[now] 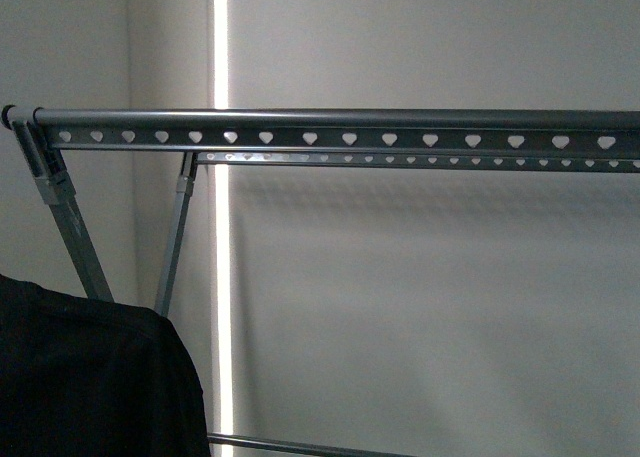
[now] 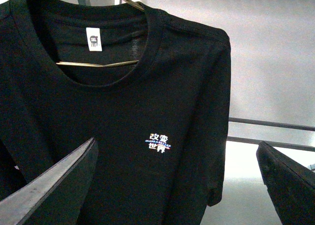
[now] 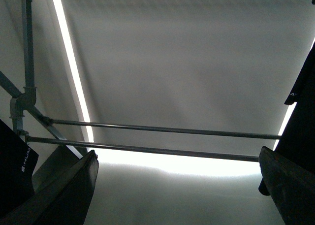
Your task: Hang clothes on hanger
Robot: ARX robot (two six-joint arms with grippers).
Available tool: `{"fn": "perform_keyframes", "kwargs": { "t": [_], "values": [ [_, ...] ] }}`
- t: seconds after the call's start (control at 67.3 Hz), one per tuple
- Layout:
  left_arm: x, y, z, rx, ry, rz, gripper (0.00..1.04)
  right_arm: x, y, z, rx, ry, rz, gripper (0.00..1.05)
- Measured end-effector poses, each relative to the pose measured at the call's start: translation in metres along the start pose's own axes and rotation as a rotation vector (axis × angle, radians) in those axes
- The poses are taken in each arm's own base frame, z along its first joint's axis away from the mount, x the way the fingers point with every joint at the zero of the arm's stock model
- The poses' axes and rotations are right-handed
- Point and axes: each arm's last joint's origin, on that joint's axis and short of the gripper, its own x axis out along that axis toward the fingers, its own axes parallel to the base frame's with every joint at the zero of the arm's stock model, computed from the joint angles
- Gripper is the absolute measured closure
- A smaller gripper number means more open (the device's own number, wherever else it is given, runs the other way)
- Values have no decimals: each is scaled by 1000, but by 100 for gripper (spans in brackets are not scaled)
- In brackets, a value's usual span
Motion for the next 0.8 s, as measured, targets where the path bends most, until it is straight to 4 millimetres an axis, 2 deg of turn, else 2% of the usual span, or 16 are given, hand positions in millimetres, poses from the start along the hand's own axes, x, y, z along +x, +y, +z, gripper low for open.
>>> {"fn": "perform_keyframes", "kwargs": {
  "t": [0.431,0.55,0.609,0.728,0.802],
  "values": [
    [0,0,0,0,0,0,7,0,0,0,0,0,0,7],
    [2,-3,0,-15,20,-284,7,0,0,0,0,0,3,7],
    [4,-6,0,-16,24,-331,7,0,0,0,0,0,1,7],
    [14,-11,9,-12,26,-276,7,0,0,0,0,0,-1,7],
    [29,-18,27,-11,15,-193,7,0,0,0,0,0,0,7]
  ]
}}
